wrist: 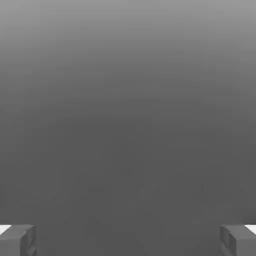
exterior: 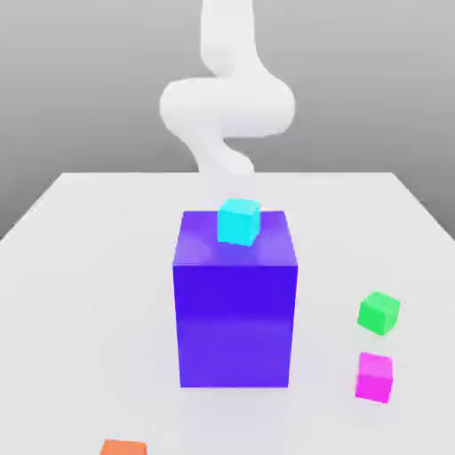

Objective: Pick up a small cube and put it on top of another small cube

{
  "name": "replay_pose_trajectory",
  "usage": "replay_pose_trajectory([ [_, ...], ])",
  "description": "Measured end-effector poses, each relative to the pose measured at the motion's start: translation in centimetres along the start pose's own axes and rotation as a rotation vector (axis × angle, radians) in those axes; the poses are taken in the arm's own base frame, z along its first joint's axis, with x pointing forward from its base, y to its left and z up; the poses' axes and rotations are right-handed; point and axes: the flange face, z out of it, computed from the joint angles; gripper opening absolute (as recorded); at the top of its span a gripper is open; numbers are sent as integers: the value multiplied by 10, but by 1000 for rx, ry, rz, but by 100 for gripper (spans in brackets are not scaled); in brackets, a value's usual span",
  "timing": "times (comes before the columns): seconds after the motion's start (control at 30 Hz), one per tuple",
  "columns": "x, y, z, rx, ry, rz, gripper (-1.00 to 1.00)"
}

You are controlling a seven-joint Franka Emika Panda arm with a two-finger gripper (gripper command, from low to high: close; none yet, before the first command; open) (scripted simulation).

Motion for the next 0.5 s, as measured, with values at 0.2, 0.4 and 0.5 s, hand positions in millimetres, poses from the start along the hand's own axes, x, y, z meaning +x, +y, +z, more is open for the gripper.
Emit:
replay_pose_trajectory([
  [0.2,-57,-18,127,-33,-209,-266,0],
  [0.4,-145,-19,232,-61,-399,-536,0],
  [0.5,-197,-10,275,-75,-490,-674,0],
])
